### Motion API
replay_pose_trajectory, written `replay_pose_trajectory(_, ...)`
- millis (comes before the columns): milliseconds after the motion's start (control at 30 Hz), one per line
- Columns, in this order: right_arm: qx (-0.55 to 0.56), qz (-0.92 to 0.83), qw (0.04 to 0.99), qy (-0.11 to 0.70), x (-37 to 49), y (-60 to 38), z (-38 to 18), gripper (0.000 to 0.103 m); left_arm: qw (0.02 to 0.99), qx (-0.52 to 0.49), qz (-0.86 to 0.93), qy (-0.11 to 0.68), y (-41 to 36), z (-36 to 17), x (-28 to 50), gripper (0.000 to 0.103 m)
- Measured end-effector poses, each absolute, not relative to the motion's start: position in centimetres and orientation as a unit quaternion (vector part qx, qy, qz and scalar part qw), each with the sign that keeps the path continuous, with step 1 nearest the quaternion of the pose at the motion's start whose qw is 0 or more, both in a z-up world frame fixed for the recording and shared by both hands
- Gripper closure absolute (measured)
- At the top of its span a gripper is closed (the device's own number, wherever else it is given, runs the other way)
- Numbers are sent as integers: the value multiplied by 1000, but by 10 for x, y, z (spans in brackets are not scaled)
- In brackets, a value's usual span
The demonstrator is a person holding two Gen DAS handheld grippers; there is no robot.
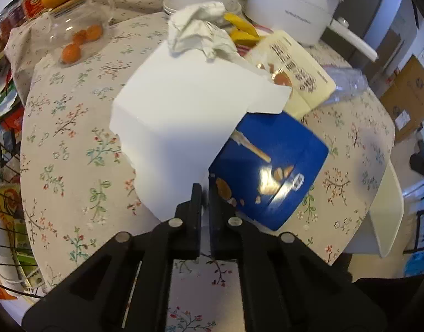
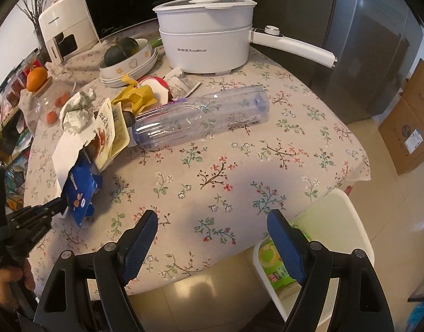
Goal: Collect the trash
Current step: 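Grasp the white paper sheet with the left gripper, then lift the white paper with the left gripper while the right gripper grasps the yellow snack packet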
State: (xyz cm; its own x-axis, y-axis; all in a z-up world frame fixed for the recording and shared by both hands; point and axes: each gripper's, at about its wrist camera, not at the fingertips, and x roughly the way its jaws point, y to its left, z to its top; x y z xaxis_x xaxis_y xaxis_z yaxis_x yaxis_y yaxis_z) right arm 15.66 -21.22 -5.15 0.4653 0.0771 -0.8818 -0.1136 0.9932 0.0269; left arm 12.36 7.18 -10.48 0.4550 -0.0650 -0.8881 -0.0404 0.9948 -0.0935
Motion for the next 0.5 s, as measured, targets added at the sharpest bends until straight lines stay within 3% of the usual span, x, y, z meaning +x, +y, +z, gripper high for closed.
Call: replay_pose_trajectory(500,-11,76,861,503,154,-200,-46,20,902,-116,-81,408,102,-17,72,103)
